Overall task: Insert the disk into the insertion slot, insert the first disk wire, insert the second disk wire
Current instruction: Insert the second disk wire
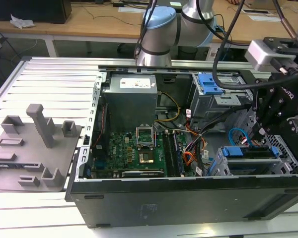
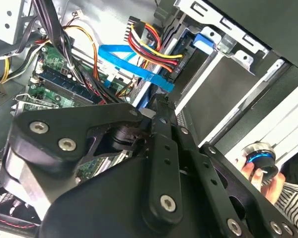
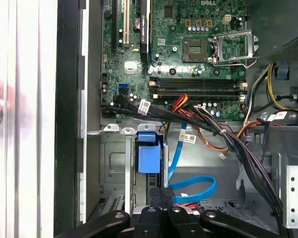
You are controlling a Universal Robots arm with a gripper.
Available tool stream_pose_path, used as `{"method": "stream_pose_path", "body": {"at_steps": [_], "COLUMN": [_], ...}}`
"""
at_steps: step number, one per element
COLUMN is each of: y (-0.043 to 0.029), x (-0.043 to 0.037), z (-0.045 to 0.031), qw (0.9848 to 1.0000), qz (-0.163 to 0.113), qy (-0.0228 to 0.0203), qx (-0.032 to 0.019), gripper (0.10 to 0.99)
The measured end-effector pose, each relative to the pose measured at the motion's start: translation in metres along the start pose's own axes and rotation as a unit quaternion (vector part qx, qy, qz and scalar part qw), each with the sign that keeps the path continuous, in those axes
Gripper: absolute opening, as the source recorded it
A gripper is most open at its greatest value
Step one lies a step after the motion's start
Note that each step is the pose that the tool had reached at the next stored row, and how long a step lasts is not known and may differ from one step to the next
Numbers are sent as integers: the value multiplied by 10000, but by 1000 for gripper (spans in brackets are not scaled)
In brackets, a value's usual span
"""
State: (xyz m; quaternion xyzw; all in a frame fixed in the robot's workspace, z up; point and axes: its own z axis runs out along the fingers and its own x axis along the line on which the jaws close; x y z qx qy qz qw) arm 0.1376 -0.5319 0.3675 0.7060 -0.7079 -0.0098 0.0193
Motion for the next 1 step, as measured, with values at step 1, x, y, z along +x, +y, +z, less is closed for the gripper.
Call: {"method": "stream_pose_path", "body": {"at_steps": [1], "y": [0], "x": [0], "z": [0], "qw": [10000], "qz": [0], "qy": [0], "qx": [0], "gripper": [106]}}
